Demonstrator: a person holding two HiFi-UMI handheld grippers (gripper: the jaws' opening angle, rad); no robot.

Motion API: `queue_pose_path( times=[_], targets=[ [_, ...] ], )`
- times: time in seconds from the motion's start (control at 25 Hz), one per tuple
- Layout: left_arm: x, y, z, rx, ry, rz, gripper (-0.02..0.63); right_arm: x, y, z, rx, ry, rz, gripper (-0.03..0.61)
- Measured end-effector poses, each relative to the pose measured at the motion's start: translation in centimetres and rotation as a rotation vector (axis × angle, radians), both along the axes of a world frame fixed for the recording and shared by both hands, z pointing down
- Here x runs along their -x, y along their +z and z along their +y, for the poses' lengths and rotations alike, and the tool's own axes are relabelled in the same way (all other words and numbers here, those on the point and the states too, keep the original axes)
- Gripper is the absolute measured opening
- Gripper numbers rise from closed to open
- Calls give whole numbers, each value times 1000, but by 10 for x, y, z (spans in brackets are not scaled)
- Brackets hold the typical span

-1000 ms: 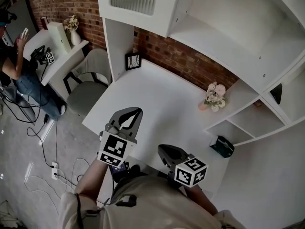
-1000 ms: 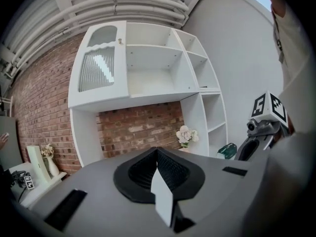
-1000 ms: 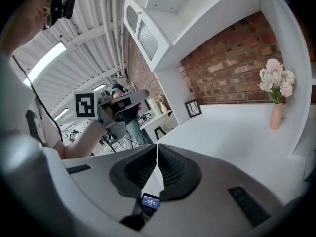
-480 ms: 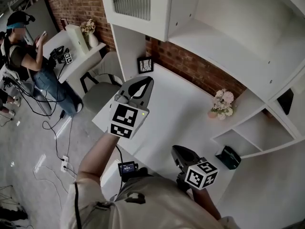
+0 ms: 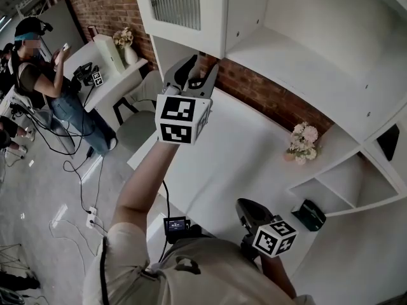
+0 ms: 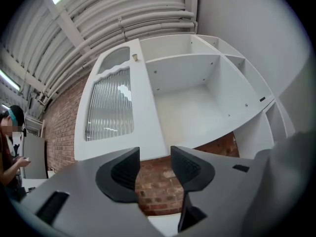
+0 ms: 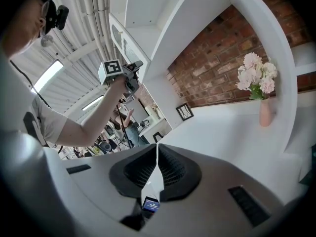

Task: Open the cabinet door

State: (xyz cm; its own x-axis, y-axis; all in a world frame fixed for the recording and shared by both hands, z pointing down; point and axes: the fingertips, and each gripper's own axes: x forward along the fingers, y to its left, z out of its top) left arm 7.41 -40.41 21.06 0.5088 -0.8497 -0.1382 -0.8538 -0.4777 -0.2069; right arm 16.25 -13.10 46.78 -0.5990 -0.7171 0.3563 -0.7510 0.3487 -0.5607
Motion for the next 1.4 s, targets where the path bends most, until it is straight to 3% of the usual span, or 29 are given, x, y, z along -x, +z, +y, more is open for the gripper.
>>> queue_pose_path(
  times=[0.2, 0.52, 0.72, 0.92, 1.4],
  targets=[
    [-14, -7, -20, 11, -12, 30, 252, -3, 2, -2, 9, 13, 2, 32],
    [-22, -22, -27, -75, -128, 69, 258, -12, 2, -10, 9, 30, -1, 32],
    [-22, -22, -36, -96, -186, 45, 258, -11, 3, -13, 11, 24, 0, 32],
    [-22, -23, -36, -128, -192, 28, 258, -17, 3, -14, 11, 30, -1, 32],
    [-18, -19, -31, -117, -140, 14, 255, -14, 4, -10, 3, 31, -12, 32]
  ],
)
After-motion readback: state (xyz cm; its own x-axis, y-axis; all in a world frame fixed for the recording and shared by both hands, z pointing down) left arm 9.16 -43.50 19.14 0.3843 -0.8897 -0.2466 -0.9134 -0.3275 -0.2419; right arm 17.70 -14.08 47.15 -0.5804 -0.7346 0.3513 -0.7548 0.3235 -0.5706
